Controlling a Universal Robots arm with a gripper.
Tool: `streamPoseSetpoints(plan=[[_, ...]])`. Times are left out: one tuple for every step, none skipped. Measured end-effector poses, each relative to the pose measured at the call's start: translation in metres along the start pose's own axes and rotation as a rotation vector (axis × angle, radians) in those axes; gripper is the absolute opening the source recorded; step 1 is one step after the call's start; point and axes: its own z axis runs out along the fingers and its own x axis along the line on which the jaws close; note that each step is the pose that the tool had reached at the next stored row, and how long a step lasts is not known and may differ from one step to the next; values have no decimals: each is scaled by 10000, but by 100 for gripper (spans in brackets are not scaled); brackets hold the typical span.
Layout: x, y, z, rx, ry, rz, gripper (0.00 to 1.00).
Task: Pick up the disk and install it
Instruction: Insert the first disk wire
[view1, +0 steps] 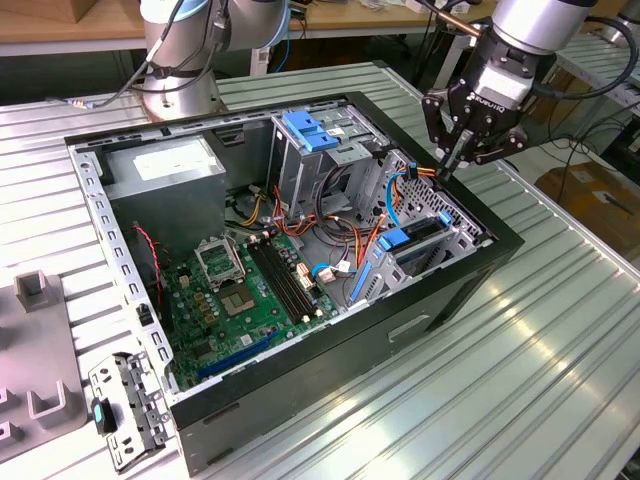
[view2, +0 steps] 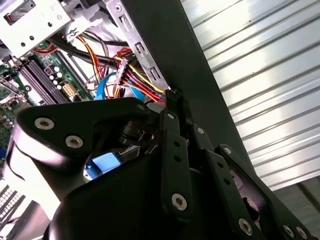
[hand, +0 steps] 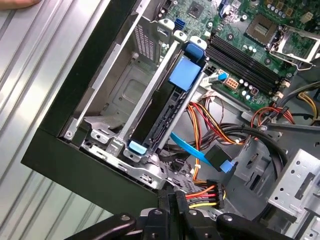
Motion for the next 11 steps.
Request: streamPoseSetpoints(plan=[[0, 0, 0, 0, 3, 70, 17], [-1, -1, 0, 3, 6, 187, 17], [-1, 0, 0, 5, 10, 330, 17], [-1, 0, 0, 8, 14, 481, 17], [-1, 0, 0, 12, 21, 764, 17], [-1, 0, 0, 15, 26, 927, 17], [-1, 0, 0, 17, 30, 1071, 17], [-1, 0, 0, 19, 34, 1233, 17], [-1, 0, 0, 22, 39, 1380, 17], [-1, 0, 0, 26, 45, 1639, 17], [-1, 0, 0, 29, 51, 1838, 17]])
